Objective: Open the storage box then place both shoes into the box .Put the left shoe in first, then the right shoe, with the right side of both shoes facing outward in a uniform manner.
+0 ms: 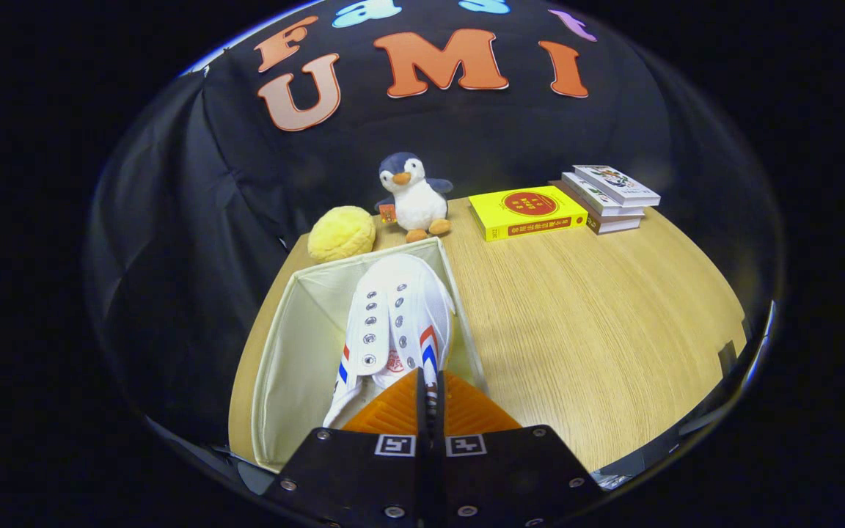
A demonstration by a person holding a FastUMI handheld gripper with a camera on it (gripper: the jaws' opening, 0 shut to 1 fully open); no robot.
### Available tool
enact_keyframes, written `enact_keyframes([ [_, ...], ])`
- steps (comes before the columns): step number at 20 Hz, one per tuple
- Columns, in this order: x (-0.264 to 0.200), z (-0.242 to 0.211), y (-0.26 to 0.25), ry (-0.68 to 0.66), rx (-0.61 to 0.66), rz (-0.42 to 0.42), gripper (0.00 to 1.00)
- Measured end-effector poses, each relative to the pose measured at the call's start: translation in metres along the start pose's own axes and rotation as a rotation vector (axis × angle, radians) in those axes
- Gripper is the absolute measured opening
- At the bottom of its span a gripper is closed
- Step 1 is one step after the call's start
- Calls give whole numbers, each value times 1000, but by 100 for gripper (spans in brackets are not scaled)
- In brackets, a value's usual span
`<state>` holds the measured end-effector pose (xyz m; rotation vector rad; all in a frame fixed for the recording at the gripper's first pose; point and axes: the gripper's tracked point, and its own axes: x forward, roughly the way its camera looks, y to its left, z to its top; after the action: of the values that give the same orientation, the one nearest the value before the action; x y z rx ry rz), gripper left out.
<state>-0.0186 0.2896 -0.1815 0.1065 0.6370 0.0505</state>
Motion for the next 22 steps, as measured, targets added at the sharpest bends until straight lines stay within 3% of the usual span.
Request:
enact_keyframes([
  [1, -1, -3, 4, 15, 10, 11, 4],
  [3, -13, 9, 21, -14, 34, 67, 19],
  [4, -18, 18, 22, -34, 21, 73, 42],
  [5, -23, 24, 22, -51, -3, 70, 53],
  [6, -29, 33, 20, -69, -23, 64, 75],
  [8, -38, 45, 15, -100, -38, 60, 93],
  [10, -46, 55, 13, -127, -33, 63, 98],
  [22, -94, 125, -70, -301, -9, 9, 99],
])
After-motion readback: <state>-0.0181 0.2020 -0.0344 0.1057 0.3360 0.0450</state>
